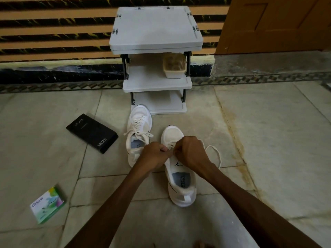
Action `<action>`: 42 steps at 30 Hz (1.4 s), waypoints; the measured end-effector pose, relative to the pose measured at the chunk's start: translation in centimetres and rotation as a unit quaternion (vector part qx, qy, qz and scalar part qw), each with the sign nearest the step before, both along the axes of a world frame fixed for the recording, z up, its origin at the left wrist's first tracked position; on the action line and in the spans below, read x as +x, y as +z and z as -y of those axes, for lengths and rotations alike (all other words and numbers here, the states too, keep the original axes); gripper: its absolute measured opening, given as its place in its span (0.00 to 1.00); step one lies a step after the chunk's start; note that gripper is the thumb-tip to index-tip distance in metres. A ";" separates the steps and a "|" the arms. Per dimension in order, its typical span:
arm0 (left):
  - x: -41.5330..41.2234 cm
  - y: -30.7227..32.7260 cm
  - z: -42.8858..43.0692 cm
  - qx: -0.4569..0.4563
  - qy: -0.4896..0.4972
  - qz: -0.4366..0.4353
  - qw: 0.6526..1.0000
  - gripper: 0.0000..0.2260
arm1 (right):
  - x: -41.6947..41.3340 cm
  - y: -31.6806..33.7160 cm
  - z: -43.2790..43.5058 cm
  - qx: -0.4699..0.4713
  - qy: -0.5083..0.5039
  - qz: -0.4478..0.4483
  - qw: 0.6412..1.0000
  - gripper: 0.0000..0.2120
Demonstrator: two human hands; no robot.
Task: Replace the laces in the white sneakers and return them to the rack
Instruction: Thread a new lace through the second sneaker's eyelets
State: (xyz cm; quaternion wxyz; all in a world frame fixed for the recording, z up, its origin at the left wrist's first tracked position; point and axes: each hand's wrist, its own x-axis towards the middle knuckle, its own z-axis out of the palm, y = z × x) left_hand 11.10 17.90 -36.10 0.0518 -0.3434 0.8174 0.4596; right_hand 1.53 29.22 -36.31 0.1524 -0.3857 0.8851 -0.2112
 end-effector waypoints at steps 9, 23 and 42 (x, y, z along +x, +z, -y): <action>0.1 -0.3 0.5 0.095 0.032 -0.015 0.995 0.02 | 0.2 -0.5 -0.2 -0.032 -0.028 0.022 0.999 0.07; -0.7 -0.7 0.6 0.043 0.038 -0.013 0.998 0.09 | 1.1 -0.9 0.4 -0.062 -0.078 0.023 0.995 0.04; -0.6 -1.3 0.8 -0.121 -0.024 -0.071 0.990 0.06 | 2.3 -0.1 -1.5 -0.111 -0.115 0.057 0.986 0.06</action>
